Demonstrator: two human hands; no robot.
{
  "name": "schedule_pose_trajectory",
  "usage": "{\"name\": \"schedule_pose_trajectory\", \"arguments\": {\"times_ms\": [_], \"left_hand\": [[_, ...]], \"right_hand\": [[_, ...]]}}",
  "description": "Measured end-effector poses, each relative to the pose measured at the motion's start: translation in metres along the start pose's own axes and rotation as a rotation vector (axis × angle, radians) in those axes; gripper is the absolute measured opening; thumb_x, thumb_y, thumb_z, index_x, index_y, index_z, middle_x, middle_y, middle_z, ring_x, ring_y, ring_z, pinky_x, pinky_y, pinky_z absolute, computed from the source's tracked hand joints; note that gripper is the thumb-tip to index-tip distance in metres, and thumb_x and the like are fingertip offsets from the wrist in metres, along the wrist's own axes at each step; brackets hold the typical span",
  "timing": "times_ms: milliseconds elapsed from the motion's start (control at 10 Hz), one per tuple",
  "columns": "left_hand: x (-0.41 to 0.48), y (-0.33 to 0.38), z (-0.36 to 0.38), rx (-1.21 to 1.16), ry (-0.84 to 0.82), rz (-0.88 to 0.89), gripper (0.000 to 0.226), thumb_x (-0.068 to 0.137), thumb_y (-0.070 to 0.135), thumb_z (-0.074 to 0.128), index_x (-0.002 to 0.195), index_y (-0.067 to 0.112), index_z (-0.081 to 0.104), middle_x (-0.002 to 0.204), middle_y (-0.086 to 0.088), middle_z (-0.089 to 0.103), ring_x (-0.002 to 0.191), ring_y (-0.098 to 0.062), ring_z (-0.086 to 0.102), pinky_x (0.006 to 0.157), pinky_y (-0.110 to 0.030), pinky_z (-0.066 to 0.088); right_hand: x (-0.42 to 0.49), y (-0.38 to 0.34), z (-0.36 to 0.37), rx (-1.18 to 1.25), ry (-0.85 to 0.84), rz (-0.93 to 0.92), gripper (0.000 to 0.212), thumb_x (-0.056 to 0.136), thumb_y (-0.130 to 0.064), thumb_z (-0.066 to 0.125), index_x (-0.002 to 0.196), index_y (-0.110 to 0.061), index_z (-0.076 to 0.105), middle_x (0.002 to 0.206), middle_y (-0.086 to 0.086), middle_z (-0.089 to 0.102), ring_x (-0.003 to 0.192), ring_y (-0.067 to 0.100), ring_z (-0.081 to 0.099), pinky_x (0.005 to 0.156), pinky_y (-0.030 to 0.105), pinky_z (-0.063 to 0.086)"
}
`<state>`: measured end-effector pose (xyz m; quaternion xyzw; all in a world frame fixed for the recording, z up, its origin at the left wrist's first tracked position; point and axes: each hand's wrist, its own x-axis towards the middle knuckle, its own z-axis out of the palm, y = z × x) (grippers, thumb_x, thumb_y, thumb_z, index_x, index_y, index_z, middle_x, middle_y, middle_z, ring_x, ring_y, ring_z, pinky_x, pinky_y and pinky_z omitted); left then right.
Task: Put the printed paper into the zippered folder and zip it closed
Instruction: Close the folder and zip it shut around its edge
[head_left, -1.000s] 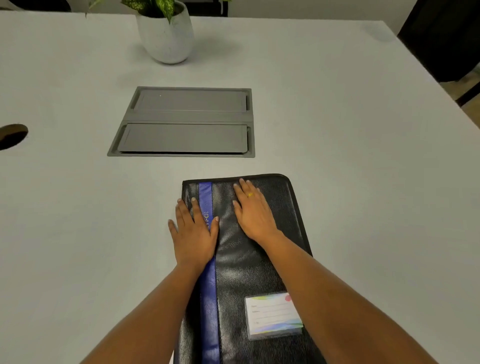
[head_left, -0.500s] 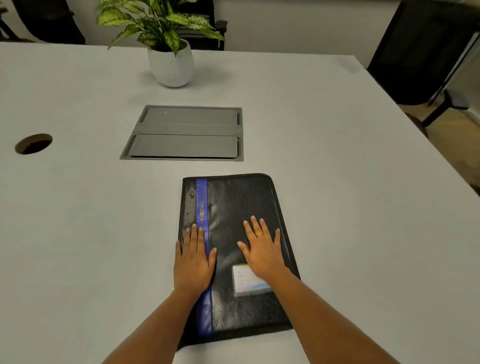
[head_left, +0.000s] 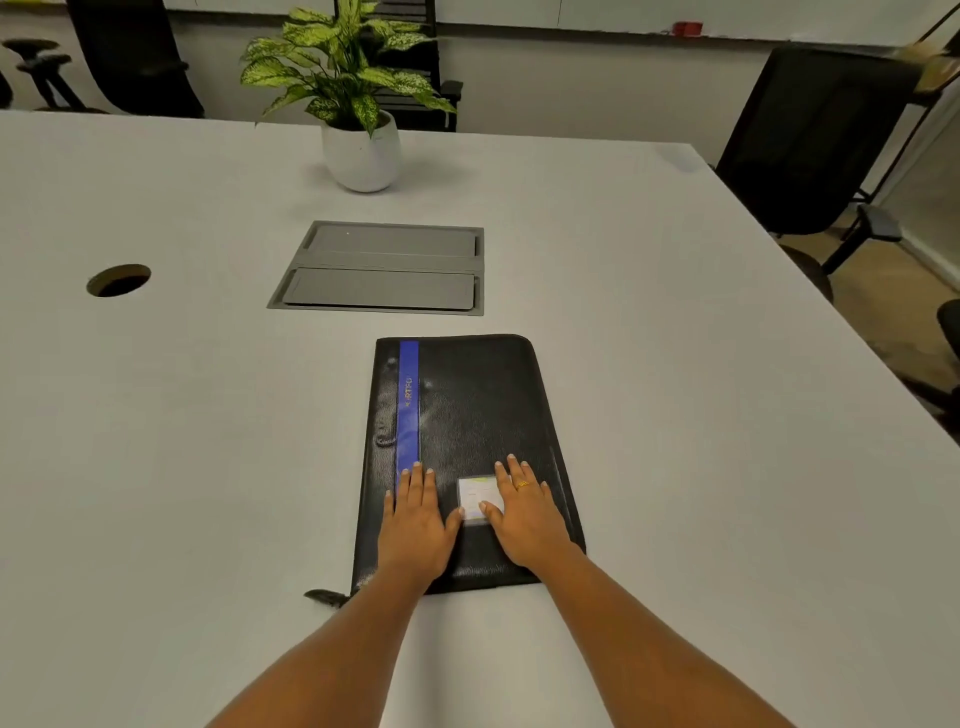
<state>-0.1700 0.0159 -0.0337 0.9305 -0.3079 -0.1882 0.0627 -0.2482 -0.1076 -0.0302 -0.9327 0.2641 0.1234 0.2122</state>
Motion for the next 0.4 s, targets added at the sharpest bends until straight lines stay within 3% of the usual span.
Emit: {"name": "schedule_pose_trajectory", "arguments": {"times_ms": [400], "left_hand": [[-0.019, -0.009, -0.01, 0.0, 0.03, 0.032, 0.059, 0.1, 0.04, 0.018, 0.149, 0.013, 0.0, 0.158, -0.006, -0.006, 0.146, -0.021, -0.008, 0.118, -0.037, -0.002]], "right_hand": [[-0.011, -0.014, -0.002, -0.049, 0.067, -0.025, 0.06, 0.1, -0.037, 0.03, 0.149, -0.017, 0.001, 0.159, 0.005, -0.005, 0.147, 0.023, -0.005, 0.119, 0.038, 0.003]]}}
